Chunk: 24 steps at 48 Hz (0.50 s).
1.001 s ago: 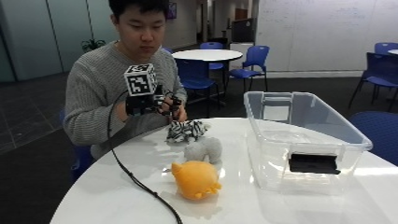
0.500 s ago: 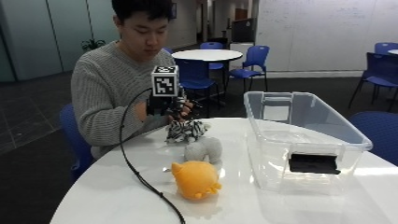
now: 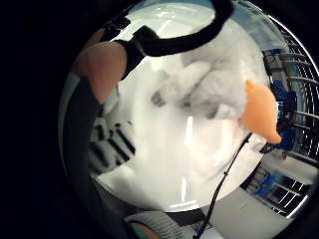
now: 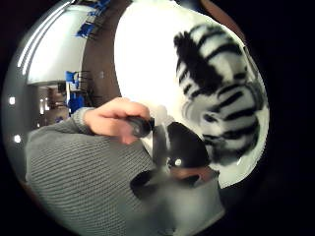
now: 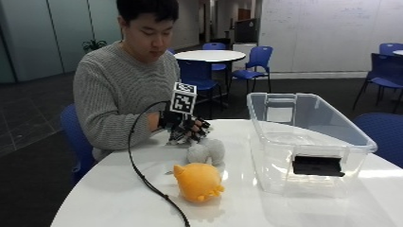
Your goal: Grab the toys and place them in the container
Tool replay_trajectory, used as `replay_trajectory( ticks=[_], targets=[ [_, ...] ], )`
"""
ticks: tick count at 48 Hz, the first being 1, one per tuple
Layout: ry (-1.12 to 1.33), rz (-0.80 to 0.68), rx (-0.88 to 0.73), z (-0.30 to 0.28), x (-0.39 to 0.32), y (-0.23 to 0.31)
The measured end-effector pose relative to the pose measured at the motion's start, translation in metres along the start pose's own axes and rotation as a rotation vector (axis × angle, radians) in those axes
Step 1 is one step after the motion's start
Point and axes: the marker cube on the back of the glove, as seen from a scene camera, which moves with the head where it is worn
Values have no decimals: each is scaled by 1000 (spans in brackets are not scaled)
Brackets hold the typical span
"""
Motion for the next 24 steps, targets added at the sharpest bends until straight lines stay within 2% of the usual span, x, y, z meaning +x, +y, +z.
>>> replay_trajectory(
  ticks=[8,12,18,24],
  targets=[
    [58,-3,6,31,-5,-7],
    [201,5,26,29,8,-8],
    [71,30,75,28,-1,-13],
    [53,40,209,29,-2,-20]
  ],
)
